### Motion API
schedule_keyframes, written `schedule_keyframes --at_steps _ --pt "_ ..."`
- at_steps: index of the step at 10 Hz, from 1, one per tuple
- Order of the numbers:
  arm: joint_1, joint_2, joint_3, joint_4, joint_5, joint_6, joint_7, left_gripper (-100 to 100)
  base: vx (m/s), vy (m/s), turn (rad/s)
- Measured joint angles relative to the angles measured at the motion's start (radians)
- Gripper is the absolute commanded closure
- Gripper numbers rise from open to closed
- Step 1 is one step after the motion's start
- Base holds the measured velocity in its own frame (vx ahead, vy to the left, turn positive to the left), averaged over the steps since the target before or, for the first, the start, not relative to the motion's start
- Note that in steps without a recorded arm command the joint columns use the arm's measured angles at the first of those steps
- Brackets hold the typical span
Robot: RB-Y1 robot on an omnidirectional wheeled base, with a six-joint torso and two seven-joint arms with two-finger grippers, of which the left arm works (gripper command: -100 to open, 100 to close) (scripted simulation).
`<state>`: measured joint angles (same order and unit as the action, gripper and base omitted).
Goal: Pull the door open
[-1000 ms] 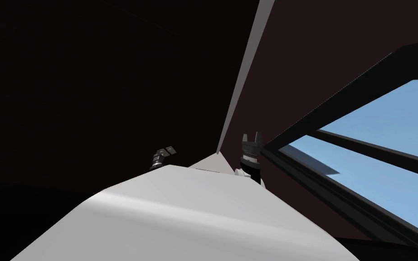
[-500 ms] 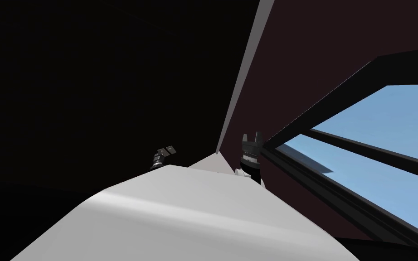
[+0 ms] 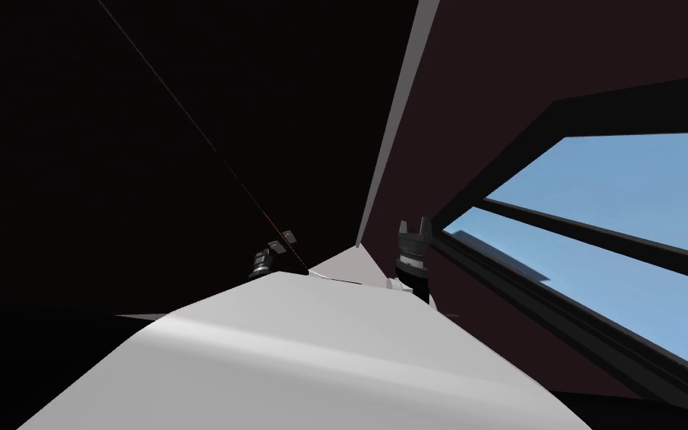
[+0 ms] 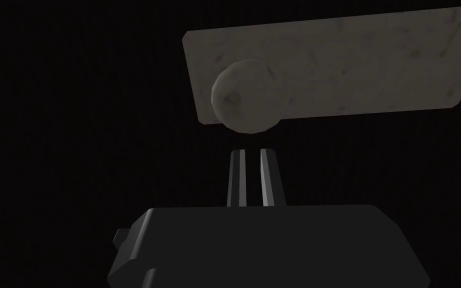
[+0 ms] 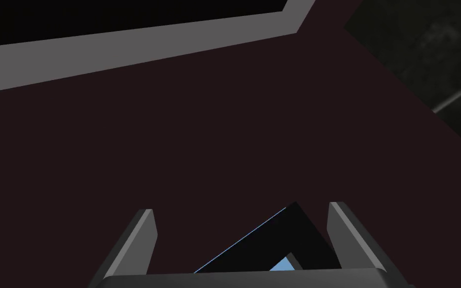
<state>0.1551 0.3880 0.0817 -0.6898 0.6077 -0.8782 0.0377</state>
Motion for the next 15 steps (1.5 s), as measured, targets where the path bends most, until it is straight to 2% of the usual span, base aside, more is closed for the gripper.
schedule_keyframes --at_steps 1,15 --pt "0.006 0.002 0.004 0.0 0.002 -0.002 0.0 -100 -0.23 0.03 0.013" --pt "-0.012 -0.012 0.008 0.006 0.003 -0.002 -0.019 -100 -0.243 0.024 0.006"
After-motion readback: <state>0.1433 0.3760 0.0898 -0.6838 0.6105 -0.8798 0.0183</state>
